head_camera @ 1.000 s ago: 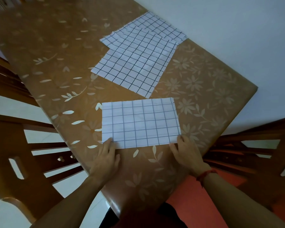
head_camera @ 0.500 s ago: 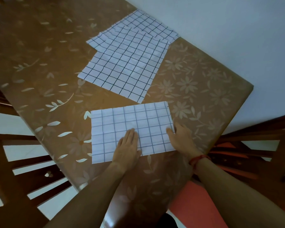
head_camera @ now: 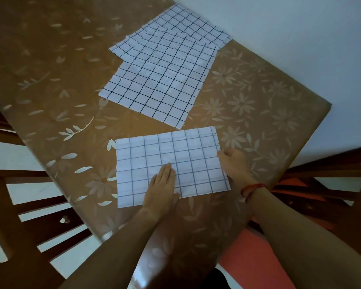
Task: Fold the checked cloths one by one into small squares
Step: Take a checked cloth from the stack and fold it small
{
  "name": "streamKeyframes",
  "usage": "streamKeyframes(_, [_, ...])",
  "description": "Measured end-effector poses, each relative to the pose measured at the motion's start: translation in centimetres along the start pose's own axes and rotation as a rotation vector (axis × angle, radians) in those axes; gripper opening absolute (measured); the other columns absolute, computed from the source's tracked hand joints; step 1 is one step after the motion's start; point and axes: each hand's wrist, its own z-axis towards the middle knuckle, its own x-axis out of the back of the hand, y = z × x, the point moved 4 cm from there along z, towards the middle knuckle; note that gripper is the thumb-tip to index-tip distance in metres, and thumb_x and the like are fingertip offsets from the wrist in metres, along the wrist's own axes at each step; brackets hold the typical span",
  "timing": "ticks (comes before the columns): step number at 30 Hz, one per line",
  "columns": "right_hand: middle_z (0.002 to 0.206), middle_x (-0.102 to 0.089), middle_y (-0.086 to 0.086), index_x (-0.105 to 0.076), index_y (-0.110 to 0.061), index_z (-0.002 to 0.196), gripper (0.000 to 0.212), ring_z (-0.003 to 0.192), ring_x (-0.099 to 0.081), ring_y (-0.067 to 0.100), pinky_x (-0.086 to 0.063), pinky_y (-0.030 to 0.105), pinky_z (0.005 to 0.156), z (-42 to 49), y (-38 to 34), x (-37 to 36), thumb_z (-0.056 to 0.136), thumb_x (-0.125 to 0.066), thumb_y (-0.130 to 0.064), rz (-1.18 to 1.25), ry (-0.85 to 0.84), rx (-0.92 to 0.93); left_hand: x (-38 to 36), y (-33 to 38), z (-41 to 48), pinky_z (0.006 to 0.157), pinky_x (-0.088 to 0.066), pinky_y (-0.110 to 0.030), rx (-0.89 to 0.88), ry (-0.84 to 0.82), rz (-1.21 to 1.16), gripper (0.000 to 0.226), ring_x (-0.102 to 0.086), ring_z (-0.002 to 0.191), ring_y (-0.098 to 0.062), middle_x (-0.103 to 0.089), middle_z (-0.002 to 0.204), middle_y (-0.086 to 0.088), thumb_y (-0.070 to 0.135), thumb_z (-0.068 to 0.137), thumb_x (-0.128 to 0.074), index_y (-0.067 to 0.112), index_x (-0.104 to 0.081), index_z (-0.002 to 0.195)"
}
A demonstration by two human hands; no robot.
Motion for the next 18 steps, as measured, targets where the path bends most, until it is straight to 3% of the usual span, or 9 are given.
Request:
streamKeyframes(3, [0.061, -0.050, 0.004, -0.050, -0.018, 0.063, 0.020, 0.060, -0.050, 0.019, -0.043, 0.032, 0.058, 0.17, -0.18, -0.25, 0.070, -0.053, -0.037, 0.048, -0.022, -0.048, 0.07, -0.02, -0.01, 0.118, -0.002, -0.036, 0.000, 0.009, -0.008, 0.075, 0.009, 0.147, -0.020, 0.006, 0.161, -0.007, 0.033, 0.095, -0.051, 0.009, -0.008, 0.152])
streamKeyframes(7, [0.070, -0.065, 0.016, -0.066, -0.001, 0.075, 0.034, 0.068, -0.063, 0.029, -0.046, 0.028, 0.061, 0.29, -0.52, -0.45, 0.078, -0.060, -0.034, 0.050, -0.055, -0.080, 0.03, -0.10, -0.05, 0.119, -0.003, -0.036, -0.002, 0.000, 0.001, 0.076, 0.009, 0.147, -0.019, 0.007, 0.161, -0.006, 0.034, 0.095, -0.051, 0.010, -0.007, 0.152])
streamKeyframes(11, [0.059, -0.055, 0.003, -0.060, -0.006, 0.063, 0.033, 0.057, -0.053, 0.019, -0.040, 0.024, 0.051, 0.08, -0.66, -0.59, 0.079, -0.067, -0.034, 0.058, -0.073, -0.077, 0.05, -0.24, -0.01, 0.118, -0.001, -0.035, -0.010, -0.004, -0.006, 0.076, 0.010, 0.147, -0.018, 0.008, 0.161, -0.005, 0.036, 0.096, -0.049, 0.012, -0.006, 0.153])
streamKeyframes(13, [0.061, -0.056, 0.005, -0.065, 0.000, 0.070, 0.032, 0.059, -0.054, 0.018, -0.043, 0.024, 0.053, 0.23, -0.47, -0.73, 0.076, -0.070, -0.031, 0.076, -0.061, -0.065, 0.04, -0.39, -0.04, 0.117, 0.001, -0.034, -0.021, -0.008, 0.003, 0.075, 0.010, 0.147, -0.018, 0.009, 0.161, -0.004, 0.037, 0.096, -0.048, 0.012, -0.006, 0.153])
streamKeyframes(15, [0.067, -0.060, 0.007, -0.066, 0.004, 0.078, 0.026, 0.064, -0.056, 0.020, -0.046, 0.026, 0.057, 0.12, -0.34, -0.72, 0.078, -0.070, -0.022, 0.117, -0.060, -0.047, 0.15, -0.58, -0.06, 0.117, 0.001, -0.033, -0.033, -0.007, 0.002, 0.075, 0.010, 0.147, -0.017, 0.009, 0.161, -0.003, 0.037, 0.096, -0.048, 0.012, -0.007, 0.153])
streamKeyframes(18, [0.072, -0.064, 0.004, -0.066, -0.007, 0.074, 0.009, 0.069, -0.059, 0.018, -0.047, 0.024, 0.058, -0.56, -0.01, -0.56, 0.082, -0.069, -0.011, 0.135, -0.068, 0.002, 0.44, -0.78, -0.08, 0.117, 0.001, -0.032, -0.056, 0.001, -0.016, 0.077, 0.011, 0.147, -0.016, 0.010, 0.161, -0.002, 0.034, 0.095, -0.050, 0.013, -0.004, 0.153])
